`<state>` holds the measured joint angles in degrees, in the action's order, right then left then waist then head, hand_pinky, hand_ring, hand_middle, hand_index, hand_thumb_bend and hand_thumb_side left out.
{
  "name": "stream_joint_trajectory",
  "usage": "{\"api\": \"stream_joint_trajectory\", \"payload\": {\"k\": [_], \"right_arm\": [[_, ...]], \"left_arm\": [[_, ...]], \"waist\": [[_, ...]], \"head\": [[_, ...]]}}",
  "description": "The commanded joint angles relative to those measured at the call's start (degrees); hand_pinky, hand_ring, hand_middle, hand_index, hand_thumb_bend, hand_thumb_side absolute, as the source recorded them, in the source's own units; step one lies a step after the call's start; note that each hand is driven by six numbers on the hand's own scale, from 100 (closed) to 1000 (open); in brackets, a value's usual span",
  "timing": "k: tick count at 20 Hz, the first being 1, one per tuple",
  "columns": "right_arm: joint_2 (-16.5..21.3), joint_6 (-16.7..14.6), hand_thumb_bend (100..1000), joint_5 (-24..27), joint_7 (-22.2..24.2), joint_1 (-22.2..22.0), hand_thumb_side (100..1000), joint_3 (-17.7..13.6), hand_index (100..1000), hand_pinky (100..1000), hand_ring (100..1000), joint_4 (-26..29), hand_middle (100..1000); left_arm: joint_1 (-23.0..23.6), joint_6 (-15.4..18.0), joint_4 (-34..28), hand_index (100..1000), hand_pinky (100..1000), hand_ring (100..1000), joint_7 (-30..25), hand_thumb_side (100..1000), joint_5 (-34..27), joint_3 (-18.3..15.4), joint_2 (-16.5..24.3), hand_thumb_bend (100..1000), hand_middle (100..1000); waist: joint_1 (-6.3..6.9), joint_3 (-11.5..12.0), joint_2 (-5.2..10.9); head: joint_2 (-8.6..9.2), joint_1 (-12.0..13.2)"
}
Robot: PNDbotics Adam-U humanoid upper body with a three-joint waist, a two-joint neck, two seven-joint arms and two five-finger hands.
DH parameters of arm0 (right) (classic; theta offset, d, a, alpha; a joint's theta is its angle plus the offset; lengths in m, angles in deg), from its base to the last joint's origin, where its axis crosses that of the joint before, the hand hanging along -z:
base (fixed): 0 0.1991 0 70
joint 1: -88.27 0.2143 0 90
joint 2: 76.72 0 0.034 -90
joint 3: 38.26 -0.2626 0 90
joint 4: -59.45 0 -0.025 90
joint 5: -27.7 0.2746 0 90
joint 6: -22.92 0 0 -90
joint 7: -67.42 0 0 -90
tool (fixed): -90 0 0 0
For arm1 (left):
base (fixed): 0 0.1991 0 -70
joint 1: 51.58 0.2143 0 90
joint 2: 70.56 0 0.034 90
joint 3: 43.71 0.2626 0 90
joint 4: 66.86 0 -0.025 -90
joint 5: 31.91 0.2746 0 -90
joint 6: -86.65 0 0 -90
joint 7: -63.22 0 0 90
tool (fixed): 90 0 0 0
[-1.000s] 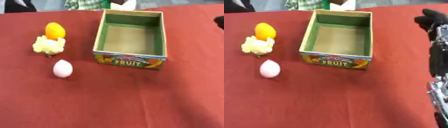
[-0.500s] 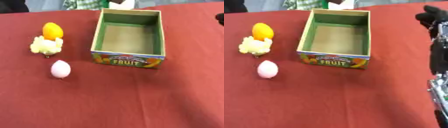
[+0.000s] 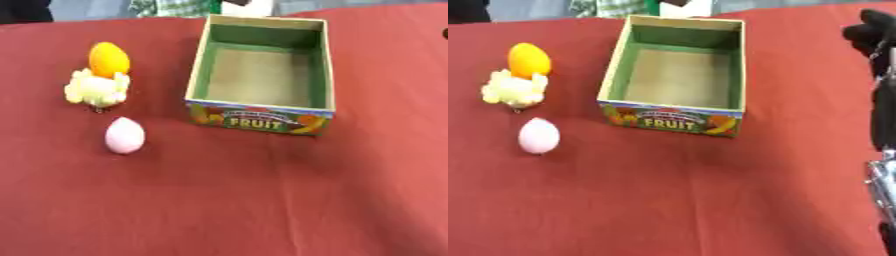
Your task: Pick up objects on the table and place them in the box.
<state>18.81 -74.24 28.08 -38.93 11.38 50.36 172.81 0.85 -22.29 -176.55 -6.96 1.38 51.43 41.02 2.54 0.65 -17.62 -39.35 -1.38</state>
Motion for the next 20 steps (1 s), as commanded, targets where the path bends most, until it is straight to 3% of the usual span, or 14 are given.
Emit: {"api": "stream_joint_trajectory", "payload": {"k": [1,4,13,14,17,20], "right_arm": [[1.7,0.1,100,-0.4,0.2,0.5,1000,-0.2,826,882,787,1.2,659],[1.8,0.1,100,-0.4,0.4,0.5,1000,-0.1,826,882,787,1.2,659],[2.0,0.4,100,-0.2,0.8,0.4,1000,0.3,826,881,786,1.2,659],[2.0,0.5,100,-0.2,0.9,0.4,1000,0.3,826,881,786,1.2,658],[2.0,0.6,100,-0.1,1.0,0.4,1000,0.5,826,881,786,1.2,658],[2.0,0.8,100,-0.1,1.2,0.3,1000,0.6,825,880,786,1.2,658]], "left_arm": [[-2.1,0.8,2.8,899,598,686,-2.7,897,2.8,1.4,3.1,100,733],[-4.1,2.7,6.5,910,619,706,-5.2,891,5.3,3.4,4.2,121,751],[-10.8,9.7,18.3,942,649,736,-12.5,991,12.7,9.9,5.0,371,787],[-11.5,10.5,19.6,944,652,740,-13.3,1000,13.4,10.5,4.9,460,792],[-13.7,12.8,23.4,950,657,746,-15.7,1000,15.8,12.6,4.0,575,802],[-15.8,15.2,27.3,955,660,751,-18.1,1000,18.2,14.5,2.6,618,809]], "waist": [[-0.14,-0.1,1.08],[-0.12,-0.1,1.24],[-0.08,-0.3,1.94],[-0.05,-0.3,2.0],[-0.04,-0.2,2.18],[-0.19,-0.2,2.36]], "head": [[-0.37,-0.2],[-0.34,-0.2],[-0.5,-0.2],[-0.49,-0.2],[-0.45,-0.3],[-0.33,-0.5]]}}
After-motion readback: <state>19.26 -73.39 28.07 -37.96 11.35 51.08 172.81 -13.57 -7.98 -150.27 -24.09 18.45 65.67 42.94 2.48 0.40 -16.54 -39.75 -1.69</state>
